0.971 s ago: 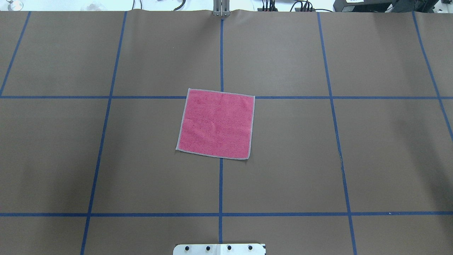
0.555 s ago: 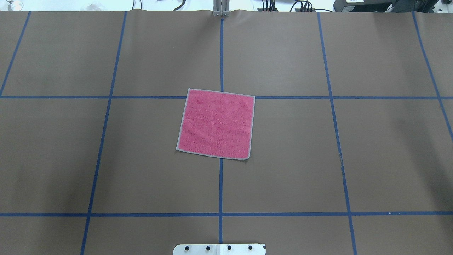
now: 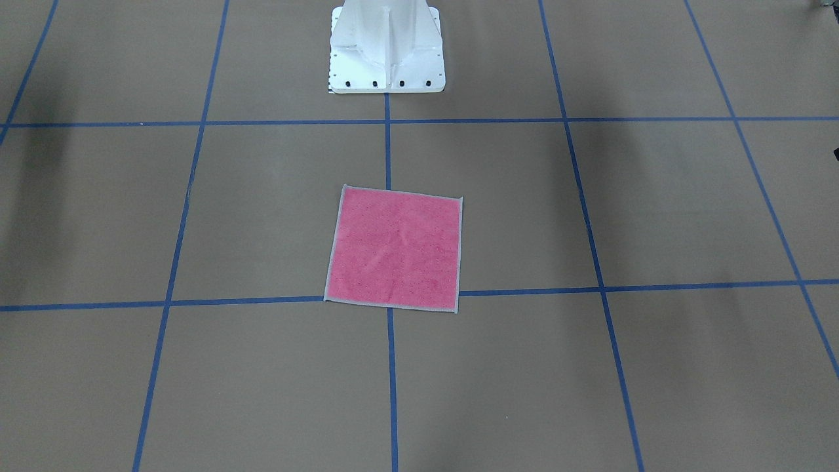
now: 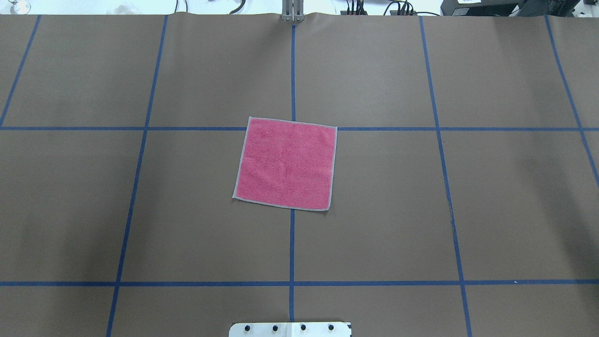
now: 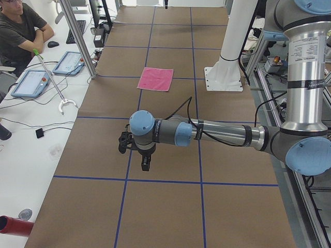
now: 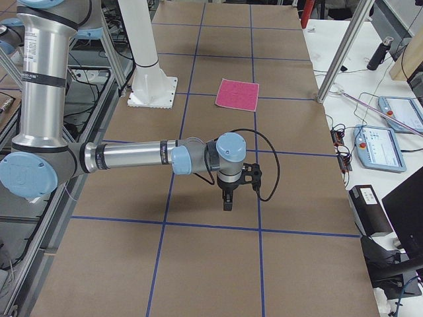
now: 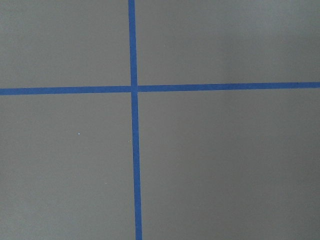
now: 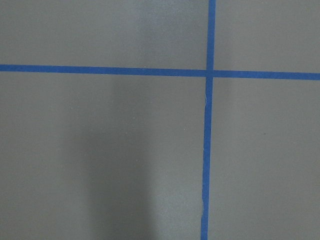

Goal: Fold towel twice with both arms

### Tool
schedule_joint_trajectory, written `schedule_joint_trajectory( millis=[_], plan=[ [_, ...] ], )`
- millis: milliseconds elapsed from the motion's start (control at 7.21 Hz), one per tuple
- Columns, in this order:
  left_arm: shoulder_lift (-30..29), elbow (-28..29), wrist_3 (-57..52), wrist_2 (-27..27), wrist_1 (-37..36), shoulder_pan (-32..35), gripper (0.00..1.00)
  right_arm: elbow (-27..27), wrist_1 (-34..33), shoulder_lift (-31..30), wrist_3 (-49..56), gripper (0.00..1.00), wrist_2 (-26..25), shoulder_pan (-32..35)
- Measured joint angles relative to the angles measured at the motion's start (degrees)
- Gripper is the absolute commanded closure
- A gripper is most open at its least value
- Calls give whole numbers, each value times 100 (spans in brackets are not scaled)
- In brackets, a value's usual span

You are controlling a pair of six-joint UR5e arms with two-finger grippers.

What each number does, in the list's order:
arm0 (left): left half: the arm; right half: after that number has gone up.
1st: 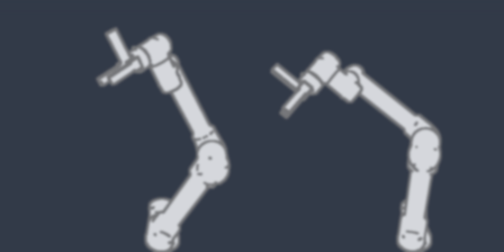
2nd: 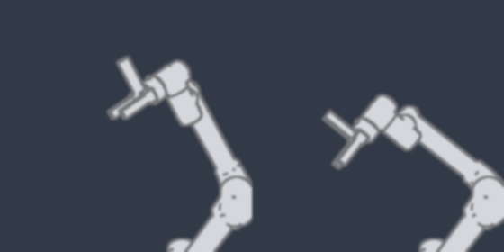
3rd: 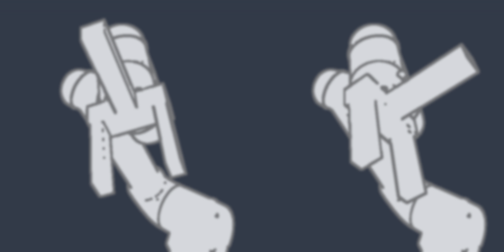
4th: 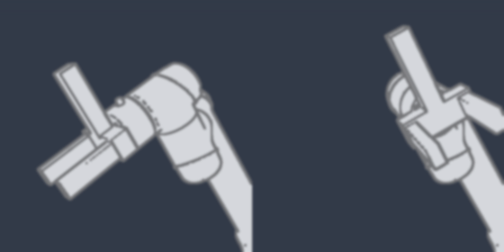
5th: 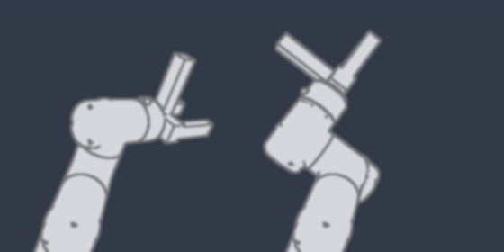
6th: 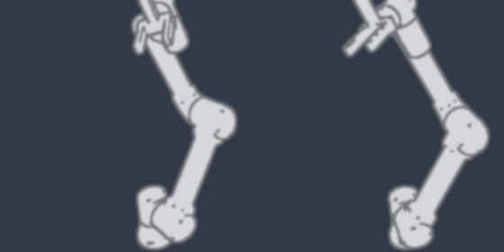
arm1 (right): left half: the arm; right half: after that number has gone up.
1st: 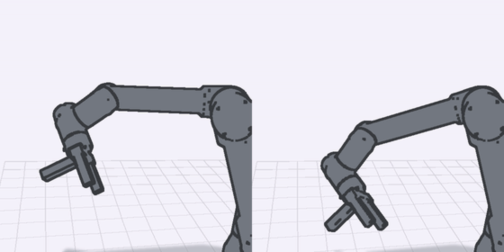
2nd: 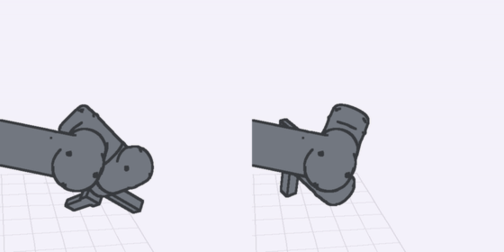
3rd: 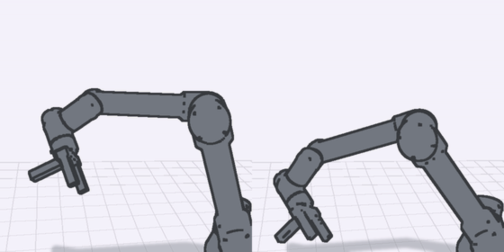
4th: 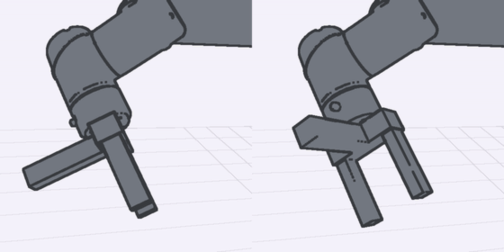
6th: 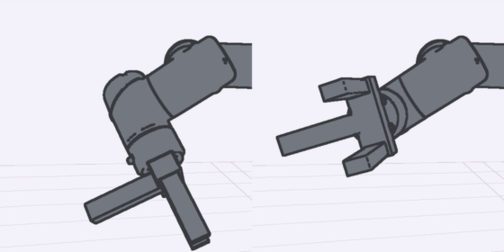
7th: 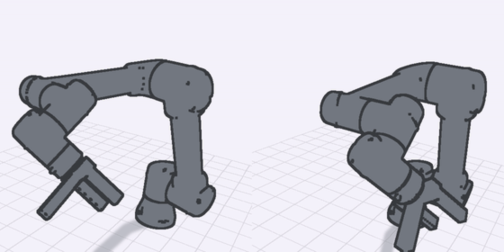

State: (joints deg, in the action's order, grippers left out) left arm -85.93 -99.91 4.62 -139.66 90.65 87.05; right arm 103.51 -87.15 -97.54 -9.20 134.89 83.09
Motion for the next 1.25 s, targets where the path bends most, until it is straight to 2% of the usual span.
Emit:
schedule_joint_trajectory(
  millis=[416,832,1249],
  plan=[
    [-19,34,-8,0,58,-9,0,-101,94,40,6,0,4,-140],
    [-2,19,76,-50,341,-30,0,-154,883,59,-150,0,115,-597],
    [-59,15,493,-57,780,-164,0,-53,1562,210,-1749,0,231,-1339]
  ],
)
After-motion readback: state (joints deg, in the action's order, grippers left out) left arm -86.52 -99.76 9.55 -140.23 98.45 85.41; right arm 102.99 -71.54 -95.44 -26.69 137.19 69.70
